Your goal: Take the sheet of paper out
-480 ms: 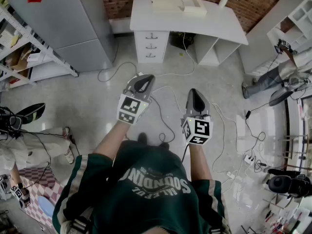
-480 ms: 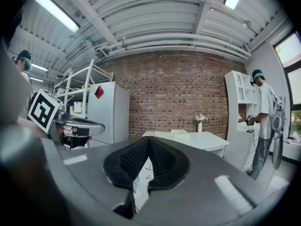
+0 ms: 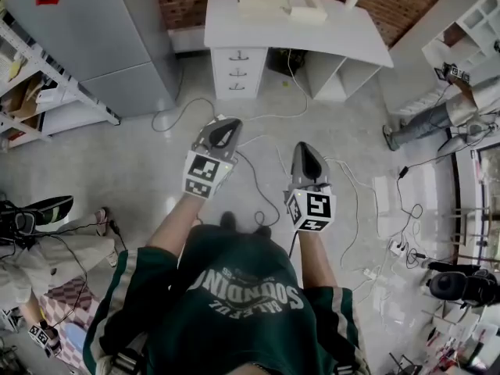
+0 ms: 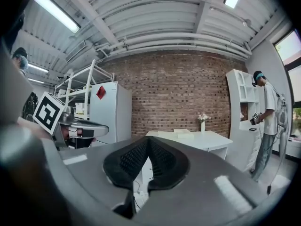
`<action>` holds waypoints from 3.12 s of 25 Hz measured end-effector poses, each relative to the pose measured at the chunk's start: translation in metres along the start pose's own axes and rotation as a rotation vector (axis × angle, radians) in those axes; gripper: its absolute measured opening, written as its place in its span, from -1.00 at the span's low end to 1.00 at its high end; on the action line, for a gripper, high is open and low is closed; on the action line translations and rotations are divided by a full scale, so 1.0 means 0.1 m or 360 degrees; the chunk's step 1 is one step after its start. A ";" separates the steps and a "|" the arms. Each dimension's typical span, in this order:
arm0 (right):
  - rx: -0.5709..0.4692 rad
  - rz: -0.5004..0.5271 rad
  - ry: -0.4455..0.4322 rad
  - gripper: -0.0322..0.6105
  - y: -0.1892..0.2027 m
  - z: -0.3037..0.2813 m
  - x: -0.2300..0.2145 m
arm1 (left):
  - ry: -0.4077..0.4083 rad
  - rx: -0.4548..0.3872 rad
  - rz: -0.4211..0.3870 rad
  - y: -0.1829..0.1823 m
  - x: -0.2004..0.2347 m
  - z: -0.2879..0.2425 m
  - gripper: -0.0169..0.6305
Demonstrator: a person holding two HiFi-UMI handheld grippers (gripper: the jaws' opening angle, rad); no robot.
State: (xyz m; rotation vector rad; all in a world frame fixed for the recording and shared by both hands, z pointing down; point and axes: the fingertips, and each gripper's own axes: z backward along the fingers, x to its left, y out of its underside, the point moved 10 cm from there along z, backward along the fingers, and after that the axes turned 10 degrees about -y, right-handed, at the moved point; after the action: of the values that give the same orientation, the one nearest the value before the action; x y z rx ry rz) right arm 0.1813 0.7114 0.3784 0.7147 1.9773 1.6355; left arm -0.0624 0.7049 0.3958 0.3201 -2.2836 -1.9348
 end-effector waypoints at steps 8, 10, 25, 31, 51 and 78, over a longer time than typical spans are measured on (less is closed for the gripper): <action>-0.0048 -0.0014 0.0044 -0.90 0.00 -0.05 0.16 | 0.0029 -0.0009 -0.0006 0.06 0.18 0.08 -0.91; -0.0058 -0.0028 0.0064 -0.90 0.00 -0.04 0.20 | 0.0039 0.0004 -0.0011 0.06 0.23 0.10 -0.91; -0.0049 -0.0021 0.0005 -0.90 -0.02 -0.37 0.06 | 0.0029 0.0021 0.0011 0.13 0.36 -0.25 -0.91; -0.0051 -0.0031 -0.0028 -0.90 -0.04 -0.82 -0.21 | 0.0022 0.0040 0.0001 0.11 0.53 -0.67 -0.91; -0.0013 -0.0079 -0.0202 -0.90 -0.33 -2.08 -1.69 | -0.0081 0.0144 0.0035 -0.13 0.64 -2.35 -0.91; 0.0000 -0.0066 -0.0204 -0.90 -0.64 -3.72 -2.64 | -0.0029 0.0175 0.0053 -0.29 1.41 -4.19 -0.91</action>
State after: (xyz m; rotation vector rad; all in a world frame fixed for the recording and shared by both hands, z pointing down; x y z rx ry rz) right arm 0.1314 0.2533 0.3890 0.7538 1.8889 1.5268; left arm -0.0980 0.2644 0.4325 0.2755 -2.3960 -1.8081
